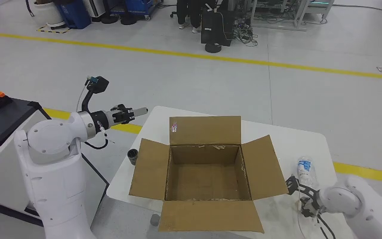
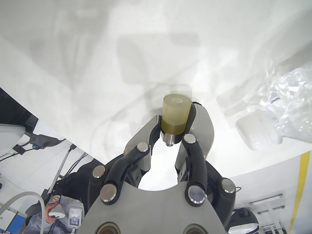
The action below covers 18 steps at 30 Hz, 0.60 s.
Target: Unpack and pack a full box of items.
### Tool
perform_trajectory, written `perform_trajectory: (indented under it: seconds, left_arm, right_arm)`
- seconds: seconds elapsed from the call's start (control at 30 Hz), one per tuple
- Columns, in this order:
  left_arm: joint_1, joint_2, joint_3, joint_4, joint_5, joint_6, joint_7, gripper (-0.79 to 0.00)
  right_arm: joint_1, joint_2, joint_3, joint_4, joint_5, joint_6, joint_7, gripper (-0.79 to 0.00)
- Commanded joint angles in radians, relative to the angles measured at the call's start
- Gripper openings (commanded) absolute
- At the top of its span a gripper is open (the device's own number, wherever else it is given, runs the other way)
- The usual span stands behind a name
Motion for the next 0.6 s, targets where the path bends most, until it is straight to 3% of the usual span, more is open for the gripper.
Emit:
perform_trajectory:
  seconds: [0.0,0.13,0.17,0.3,0.37,0.57]
  left_arm:
    - [0.000,0.000,0.000,0.000,0.000,0.000,0.000,0.000]
    - [0.000,0.000,0.000,0.000,0.000,0.000,0.000,0.000]
    - [0.000,0.000,0.000,0.000,0.000,0.000,0.000,0.000]
    - [0.000,0.000,0.000,0.000,0.000,0.000,0.000,0.000]
    - [0.000,0.000,0.000,0.000,0.000,0.000,0.000,0.000]
    - [0.000,0.000,0.000,0.000,0.000,0.000,0.000,0.000]
  right_arm:
    - [0.009,-0.001,-0.010,0.007,0.001,-0.001,-0.001,-0.785]
    - [0.025,-0.001,-0.026,0.018,0.001,0.003,0.003,-0.757]
    - [0.029,0.000,-0.030,0.017,-0.007,0.006,0.006,-0.717]
    - [0.031,0.002,-0.036,0.003,-0.020,0.008,0.008,-0.434]
    - [0.029,0.004,-0.034,-0.004,-0.024,0.008,0.008,-0.348]
    - [0.017,0.011,-0.016,-0.023,-0.021,0.011,0.011,-0.305]
